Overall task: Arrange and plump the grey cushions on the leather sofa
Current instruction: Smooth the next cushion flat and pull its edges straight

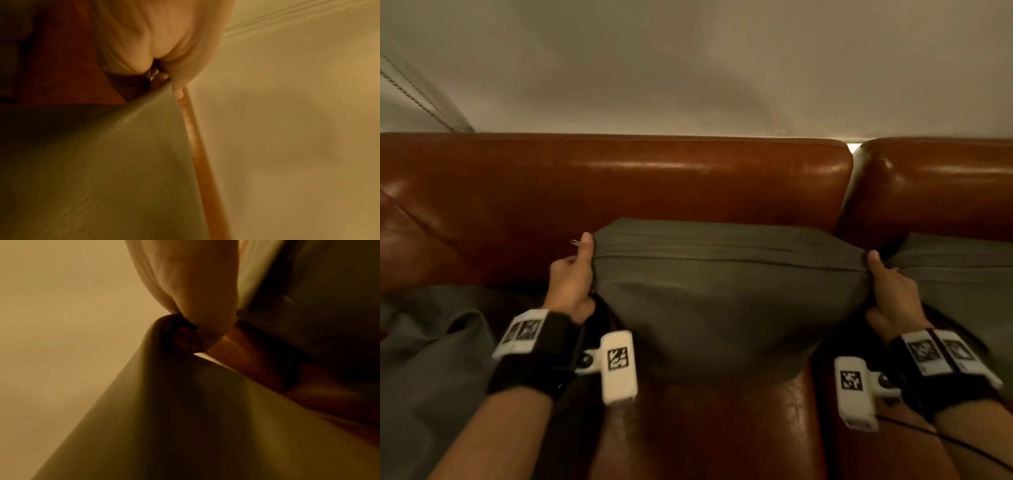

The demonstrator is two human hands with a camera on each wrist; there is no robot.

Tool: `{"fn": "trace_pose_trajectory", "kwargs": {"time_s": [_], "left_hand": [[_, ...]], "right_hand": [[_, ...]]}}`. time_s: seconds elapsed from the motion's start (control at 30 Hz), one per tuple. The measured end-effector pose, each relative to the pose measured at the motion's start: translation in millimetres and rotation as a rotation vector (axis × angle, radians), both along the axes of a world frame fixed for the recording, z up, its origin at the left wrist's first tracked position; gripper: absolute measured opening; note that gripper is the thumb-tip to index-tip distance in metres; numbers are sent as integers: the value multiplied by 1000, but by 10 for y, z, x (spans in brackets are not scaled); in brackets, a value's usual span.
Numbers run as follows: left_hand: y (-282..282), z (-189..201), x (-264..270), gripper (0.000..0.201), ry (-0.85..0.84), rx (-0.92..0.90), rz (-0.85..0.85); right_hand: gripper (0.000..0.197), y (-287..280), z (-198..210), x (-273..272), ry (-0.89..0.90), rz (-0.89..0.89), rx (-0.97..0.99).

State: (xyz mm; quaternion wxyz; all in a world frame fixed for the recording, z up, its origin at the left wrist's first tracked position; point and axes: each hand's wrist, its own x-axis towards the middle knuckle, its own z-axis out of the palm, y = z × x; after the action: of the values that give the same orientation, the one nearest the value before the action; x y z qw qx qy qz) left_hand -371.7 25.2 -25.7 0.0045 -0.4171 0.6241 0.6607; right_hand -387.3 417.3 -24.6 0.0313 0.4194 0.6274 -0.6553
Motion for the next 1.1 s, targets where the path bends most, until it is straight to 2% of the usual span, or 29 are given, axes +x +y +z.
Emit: {"fn": "trace_pose_trajectory", "kwargs": {"time_s": [0.07,0.13,0.17,0.2,0.23,0.27,0.3,0.33,0.43,0.53,0.6,0.67,0.73,0.77,0.83,0.9,0.93,0.97,1.03,1.1], "left_hand": [[92,-94,-1,55,-186,-240,-121],[77,-169,0,62,-213,-401,-149],[58,-167,22,71,-201,-378,-135],[47,-140,56,85,-178,-235,-97],[26,-135,96,93,-165,-48,-53],[23,-126,136,86,-137,102,-29],[23,-97,169,71,-95,201,-25],[33,-60,171,57,-72,243,-33],[74,-6,50,43,-26,232,-30],[183,-130,-17,44,-102,181,-53],[284,-267,3,50,-196,64,-83],[324,-306,1,64,-291,-192,-154],[295,-212,-36,63,-305,-455,-186],[245,-163,-64,56,-258,-567,-193],[219,-34,-56,40,-58,-896,-285],[351,70,1,47,191,-1209,-482],[468,89,7,52,279,-1290,-620],[586,91,9,51,316,-1303,-756],[741,-17,6,52,186,-1183,-982],[725,-261,38,61,62,-1036,-1028]], "right_hand": [[37,-71,-154,-7,-66,-25,48],[45,-116,-222,34,-75,19,147],[56,-71,-264,74,-105,11,115],[68,-85,-278,114,-109,-2,-12],[71,-75,-252,166,-100,18,-138],[64,-72,-231,189,-74,32,-209],[51,-74,-178,201,-57,37,-241],[40,-81,-120,199,-40,21,-236],[28,-47,-8,172,-6,-18,-239],[37,11,-176,189,-26,-76,-234],[50,-11,-331,201,-118,-42,-158],[61,22,-416,146,-169,1,-30],[59,66,-323,88,-146,66,201],[57,74,-223,82,-112,106,347],[56,23,-18,174,44,198,604],[56,-153,105,300,223,356,824],[55,-266,112,327,262,466,934],[54,-365,79,330,277,581,1004],[52,-509,-28,268,238,772,989],[52,-536,-199,238,196,816,903]]}}
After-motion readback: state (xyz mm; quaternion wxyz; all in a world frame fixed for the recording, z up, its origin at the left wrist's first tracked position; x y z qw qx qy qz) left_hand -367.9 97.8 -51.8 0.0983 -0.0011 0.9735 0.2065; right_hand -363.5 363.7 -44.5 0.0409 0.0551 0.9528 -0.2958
